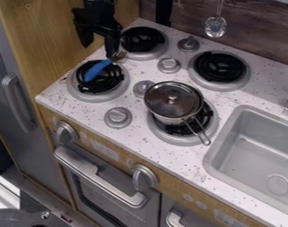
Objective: Remove the lid from the saucepan
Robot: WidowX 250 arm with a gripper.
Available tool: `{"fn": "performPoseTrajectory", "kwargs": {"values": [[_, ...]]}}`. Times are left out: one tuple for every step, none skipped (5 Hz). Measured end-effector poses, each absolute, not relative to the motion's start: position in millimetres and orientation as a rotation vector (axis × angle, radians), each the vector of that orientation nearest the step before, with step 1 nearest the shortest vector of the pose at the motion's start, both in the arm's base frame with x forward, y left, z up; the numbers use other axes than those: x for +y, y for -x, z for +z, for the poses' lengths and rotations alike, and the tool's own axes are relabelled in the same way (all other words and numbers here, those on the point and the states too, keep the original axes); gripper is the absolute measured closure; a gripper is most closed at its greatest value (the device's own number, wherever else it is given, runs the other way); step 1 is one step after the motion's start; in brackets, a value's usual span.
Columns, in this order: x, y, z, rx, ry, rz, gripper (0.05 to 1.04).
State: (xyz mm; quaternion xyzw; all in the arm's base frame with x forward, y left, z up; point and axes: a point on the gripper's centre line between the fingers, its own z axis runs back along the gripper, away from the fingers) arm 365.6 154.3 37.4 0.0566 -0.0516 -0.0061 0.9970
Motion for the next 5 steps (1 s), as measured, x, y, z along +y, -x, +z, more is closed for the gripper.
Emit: {"fn": "performPoseTrajectory", "kwargs": {"values": [[121.9, -364.4, 28.7, -0.063, -0.081, -0.037, 0.085], [92.5, -368.8, 27.6, -0.057, -0.031, -0.050, 0.084], [64.8, -375.0, 27.9, -0.065, -0.004, -0.056, 0.084], [44.0, -378.5, 28.3, -0.068, 0.010, -0.045, 0.084], [34.9, -379.6, 15.2, -0.040, 0.014, -0.040, 0.084]]}}
